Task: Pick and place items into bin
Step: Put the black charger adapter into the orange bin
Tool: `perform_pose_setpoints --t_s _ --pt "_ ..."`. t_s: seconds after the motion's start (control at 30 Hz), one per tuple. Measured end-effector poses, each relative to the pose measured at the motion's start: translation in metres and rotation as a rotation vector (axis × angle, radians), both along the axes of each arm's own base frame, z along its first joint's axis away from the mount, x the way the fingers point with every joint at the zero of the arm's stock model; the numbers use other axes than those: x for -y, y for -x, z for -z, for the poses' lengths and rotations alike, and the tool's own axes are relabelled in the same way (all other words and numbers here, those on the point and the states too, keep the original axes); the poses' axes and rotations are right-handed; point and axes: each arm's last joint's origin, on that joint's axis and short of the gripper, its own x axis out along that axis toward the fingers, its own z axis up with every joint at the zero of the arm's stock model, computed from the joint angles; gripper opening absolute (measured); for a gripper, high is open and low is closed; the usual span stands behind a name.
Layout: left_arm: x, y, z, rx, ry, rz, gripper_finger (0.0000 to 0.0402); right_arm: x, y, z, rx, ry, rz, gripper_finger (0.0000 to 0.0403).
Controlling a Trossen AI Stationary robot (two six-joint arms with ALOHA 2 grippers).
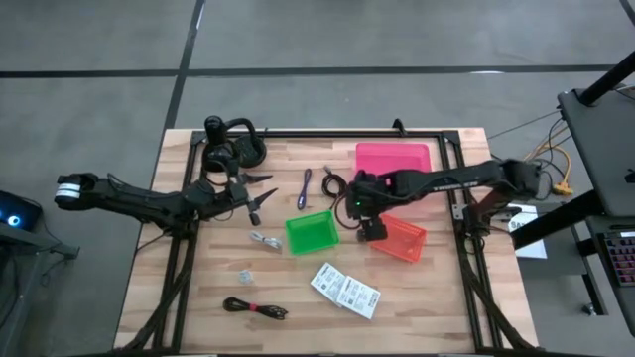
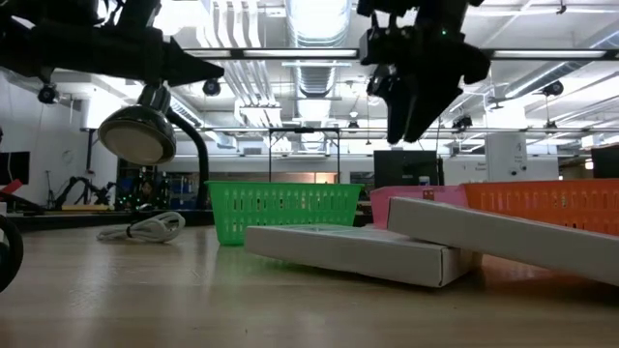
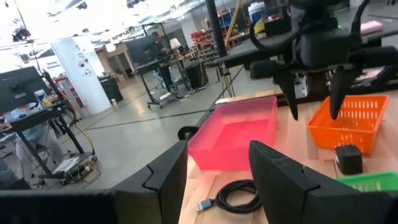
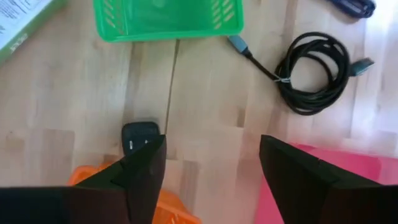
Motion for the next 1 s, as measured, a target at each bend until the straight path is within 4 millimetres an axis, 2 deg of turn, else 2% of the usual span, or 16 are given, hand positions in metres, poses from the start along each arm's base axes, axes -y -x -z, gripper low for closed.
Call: perform_pose_setpoints --t_s 0.23,0.57,1.0 --pt "0.0 0.0 0.001 -0.011 -0.002 0.0 0.0158 -0.004 -0.006 0.012 -0.042 -0.114 -0.016 0.0264" --pt "0.0 -0.001 0.002 -0.024 -0.002 0.0 0.0158 -0.006 -0.011 0.028 -0.095 -0.168 0.09 0.0259" --pt "0.0 -0.001 0.003 -0.025 -0.002 0.0 0.0158 -0.028 -0.023 0.059 -0.194 -0.18 0.051 0.0259"
